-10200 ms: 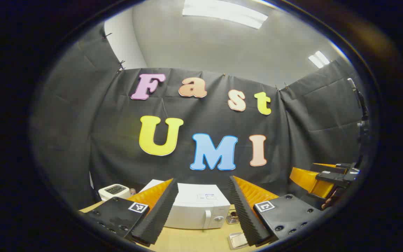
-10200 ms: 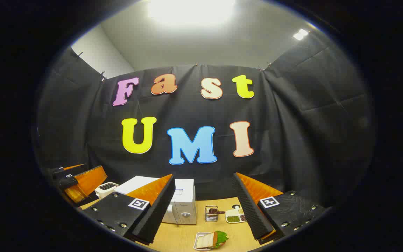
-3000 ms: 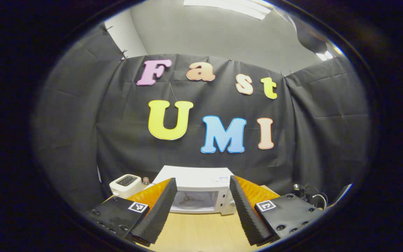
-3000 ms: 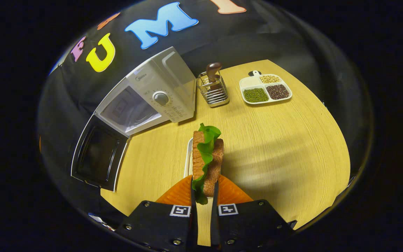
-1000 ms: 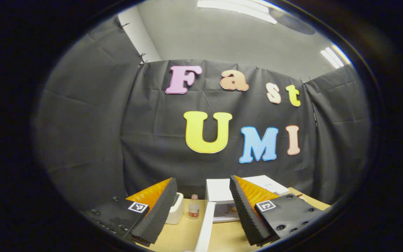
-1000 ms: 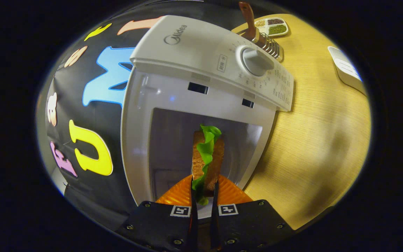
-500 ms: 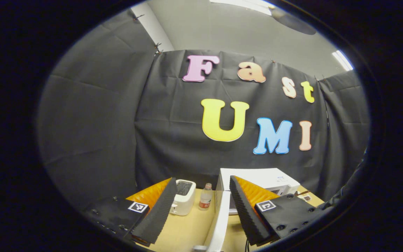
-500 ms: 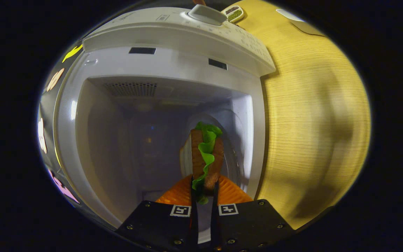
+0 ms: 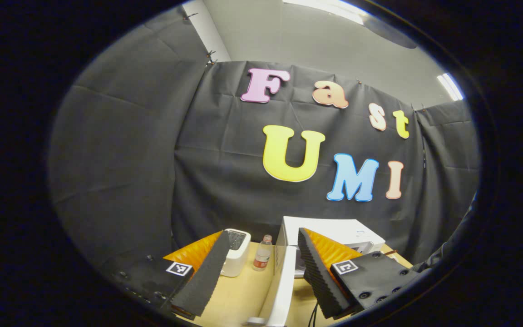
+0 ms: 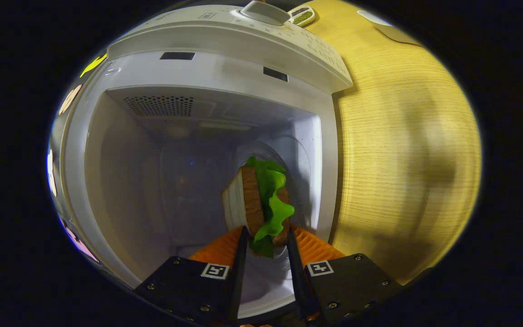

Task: Open the microwave oven with the left hand, put the food in, and close the microwave oven.

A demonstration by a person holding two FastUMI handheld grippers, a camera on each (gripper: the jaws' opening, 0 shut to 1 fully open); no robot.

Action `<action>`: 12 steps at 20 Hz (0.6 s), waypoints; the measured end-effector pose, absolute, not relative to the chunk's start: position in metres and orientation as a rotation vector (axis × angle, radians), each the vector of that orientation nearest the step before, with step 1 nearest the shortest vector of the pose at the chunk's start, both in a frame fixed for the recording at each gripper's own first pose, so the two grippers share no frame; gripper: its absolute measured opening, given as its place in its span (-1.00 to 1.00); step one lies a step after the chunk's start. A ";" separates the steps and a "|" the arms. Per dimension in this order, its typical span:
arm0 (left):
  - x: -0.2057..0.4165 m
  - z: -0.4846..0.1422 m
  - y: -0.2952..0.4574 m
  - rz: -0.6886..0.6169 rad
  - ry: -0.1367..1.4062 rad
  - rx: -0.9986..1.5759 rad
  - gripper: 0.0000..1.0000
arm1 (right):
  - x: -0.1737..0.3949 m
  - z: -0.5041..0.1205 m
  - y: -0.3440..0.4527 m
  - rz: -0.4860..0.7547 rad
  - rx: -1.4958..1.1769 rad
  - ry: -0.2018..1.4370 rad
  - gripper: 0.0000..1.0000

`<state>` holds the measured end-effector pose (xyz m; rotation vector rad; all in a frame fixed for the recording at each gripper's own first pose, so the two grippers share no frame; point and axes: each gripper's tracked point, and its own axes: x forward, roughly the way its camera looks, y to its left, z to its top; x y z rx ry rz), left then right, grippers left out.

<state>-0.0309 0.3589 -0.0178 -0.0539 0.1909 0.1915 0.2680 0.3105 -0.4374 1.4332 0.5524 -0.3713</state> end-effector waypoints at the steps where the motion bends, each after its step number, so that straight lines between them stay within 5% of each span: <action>1: -0.029 -0.021 0.355 0.186 0.196 -0.052 0.93 | 0.264 -0.434 0.310 -0.342 1.422 0.558 0.03; 5: -0.023 -0.031 0.334 0.141 0.210 -0.062 0.94 | 0.229 -0.422 0.300 -0.241 1.230 0.640 0.90; 12: -0.010 -0.038 0.287 0.042 0.206 -0.068 0.93 | 0.143 -0.407 0.230 -0.050 0.764 0.776 0.83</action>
